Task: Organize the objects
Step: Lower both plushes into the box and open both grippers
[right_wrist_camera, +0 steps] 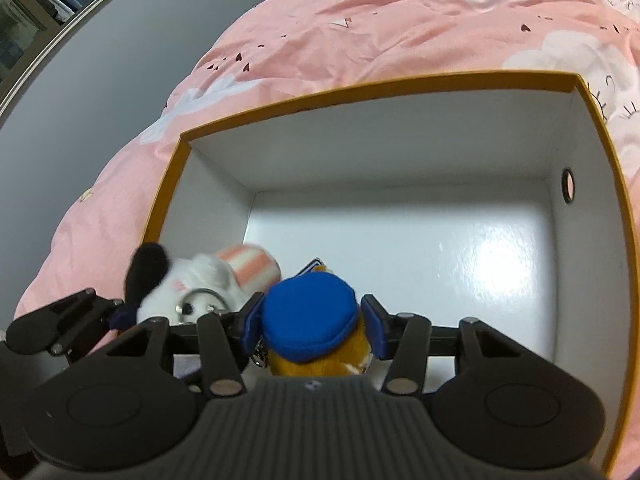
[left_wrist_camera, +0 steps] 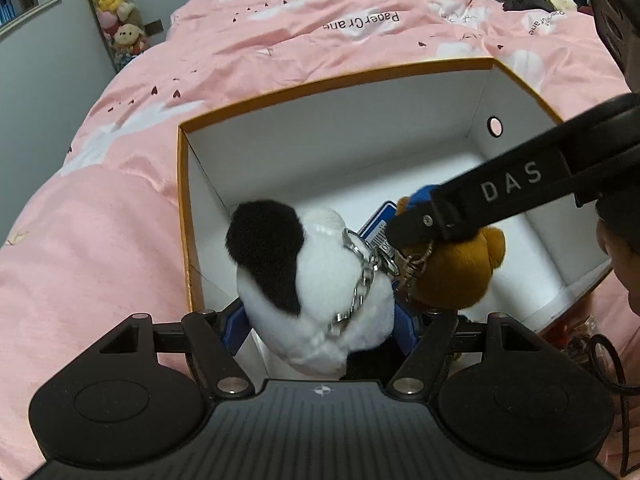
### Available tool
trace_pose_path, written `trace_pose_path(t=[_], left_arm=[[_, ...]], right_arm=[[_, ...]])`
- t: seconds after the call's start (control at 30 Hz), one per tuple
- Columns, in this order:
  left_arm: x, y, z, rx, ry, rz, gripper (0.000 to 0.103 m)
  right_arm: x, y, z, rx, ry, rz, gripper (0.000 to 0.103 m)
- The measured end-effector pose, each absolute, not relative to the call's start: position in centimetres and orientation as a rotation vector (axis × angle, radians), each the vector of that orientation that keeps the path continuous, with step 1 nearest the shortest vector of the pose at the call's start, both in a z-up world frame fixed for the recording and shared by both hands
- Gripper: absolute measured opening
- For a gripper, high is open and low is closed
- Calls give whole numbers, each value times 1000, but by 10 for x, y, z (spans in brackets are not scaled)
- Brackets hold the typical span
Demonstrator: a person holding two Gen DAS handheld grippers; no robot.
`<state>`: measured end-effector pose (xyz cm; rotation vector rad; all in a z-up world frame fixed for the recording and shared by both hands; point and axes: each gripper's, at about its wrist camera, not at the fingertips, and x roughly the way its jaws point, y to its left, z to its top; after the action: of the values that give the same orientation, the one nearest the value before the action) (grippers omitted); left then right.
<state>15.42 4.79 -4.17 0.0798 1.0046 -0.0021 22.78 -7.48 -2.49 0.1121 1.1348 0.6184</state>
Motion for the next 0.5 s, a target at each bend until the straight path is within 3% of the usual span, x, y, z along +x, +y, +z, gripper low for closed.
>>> trace_pose_path(t=[0.17,0.27,0.43,0.5], left_arm=[[151,50,-44,65,1002,-4,81],[147,52,-41,48,1004,-3,81],[135,56,-22,28,951,17,81],[132,59,-13,12,930,12,81]], right_arm=[[227,-74,-32,130,1148,594,61],[228,-78,-35,162,1176,570,79],[221,-89,-35,163,1168,528,79],[218,-90,-36,179,1177,539,74]])
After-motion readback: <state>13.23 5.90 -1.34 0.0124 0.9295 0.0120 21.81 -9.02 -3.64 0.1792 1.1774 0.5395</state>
